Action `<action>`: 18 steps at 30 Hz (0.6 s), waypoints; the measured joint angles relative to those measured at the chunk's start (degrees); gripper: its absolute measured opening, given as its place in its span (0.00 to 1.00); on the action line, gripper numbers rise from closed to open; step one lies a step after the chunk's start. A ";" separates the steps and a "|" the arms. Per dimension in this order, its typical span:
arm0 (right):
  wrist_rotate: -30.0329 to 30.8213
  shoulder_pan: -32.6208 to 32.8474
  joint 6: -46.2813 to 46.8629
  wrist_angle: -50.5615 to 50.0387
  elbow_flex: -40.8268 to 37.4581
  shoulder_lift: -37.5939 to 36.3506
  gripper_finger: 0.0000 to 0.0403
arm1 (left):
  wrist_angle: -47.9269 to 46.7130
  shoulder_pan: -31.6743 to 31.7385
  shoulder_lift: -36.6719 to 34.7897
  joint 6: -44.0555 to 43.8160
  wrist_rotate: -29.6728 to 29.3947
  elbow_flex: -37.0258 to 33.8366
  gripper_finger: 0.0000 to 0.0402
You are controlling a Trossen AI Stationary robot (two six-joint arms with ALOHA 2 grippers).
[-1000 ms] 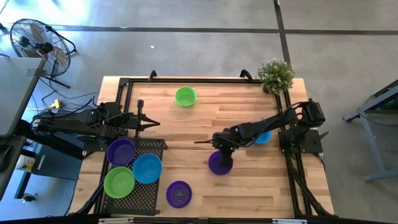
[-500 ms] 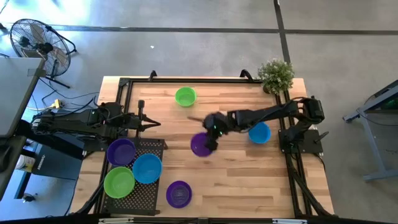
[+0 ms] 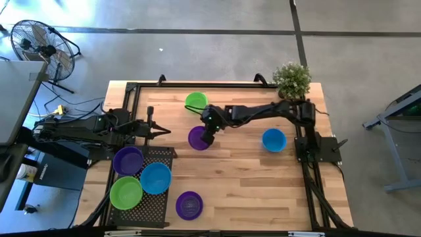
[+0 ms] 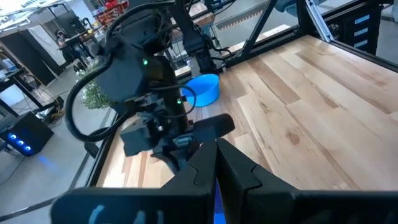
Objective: Pick & Place Mini bowls
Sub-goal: Stack the violet bowl on the other violet bowls on the shelf
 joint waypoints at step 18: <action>8.09 3.06 -11.43 1.16 -1.31 -1.25 0.19 | -0.38 0.00 1.48 -4.94 -3.65 0.00 0.01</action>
